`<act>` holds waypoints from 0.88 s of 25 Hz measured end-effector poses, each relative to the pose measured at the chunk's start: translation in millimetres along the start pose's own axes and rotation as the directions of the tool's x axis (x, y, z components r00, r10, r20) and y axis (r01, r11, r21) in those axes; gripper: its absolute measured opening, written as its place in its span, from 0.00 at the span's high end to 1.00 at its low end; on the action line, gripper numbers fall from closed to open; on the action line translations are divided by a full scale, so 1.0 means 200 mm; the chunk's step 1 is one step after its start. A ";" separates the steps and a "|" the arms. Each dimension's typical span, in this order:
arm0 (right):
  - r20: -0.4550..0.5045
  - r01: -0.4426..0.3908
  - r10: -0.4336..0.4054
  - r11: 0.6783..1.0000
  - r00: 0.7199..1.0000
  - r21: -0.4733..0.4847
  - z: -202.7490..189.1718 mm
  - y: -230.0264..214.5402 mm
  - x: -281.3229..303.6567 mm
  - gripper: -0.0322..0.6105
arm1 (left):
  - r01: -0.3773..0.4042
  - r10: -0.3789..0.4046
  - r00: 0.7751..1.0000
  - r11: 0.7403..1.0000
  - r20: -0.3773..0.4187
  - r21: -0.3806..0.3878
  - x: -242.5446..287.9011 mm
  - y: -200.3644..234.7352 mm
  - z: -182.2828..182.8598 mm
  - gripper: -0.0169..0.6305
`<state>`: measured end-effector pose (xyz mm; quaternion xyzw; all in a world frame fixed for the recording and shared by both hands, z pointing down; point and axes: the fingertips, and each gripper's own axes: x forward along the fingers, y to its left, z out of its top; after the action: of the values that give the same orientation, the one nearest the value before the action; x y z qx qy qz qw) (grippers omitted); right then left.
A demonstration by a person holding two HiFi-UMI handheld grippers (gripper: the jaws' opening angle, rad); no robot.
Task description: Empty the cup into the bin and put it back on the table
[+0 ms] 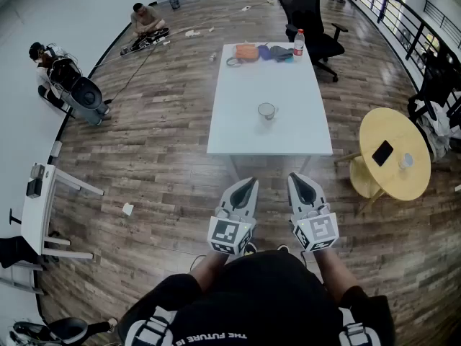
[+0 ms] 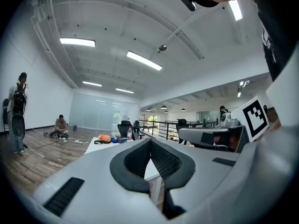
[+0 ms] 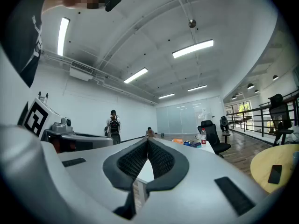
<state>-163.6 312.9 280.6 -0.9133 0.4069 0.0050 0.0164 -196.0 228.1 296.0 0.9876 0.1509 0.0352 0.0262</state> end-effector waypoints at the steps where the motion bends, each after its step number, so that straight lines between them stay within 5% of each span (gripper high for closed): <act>1: -0.001 0.001 -0.001 1.000 1.000 0.000 0.00 0.00 0.00 0.92 | 0.000 0.000 1.000 1.000 0.000 -0.001 0.00 0.00 0.00 0.94; 22: 0.005 0.068 -0.068 0.996 0.998 0.057 -0.03 -0.01 0.06 0.92 | -0.002 0.002 1.000 1.000 0.011 -0.009 -0.05 0.11 0.01 0.94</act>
<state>-154.6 304.6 285.5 -0.9258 0.3754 -0.0038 0.0438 -198.9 204.2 295.4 0.9877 0.1498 0.0307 0.0315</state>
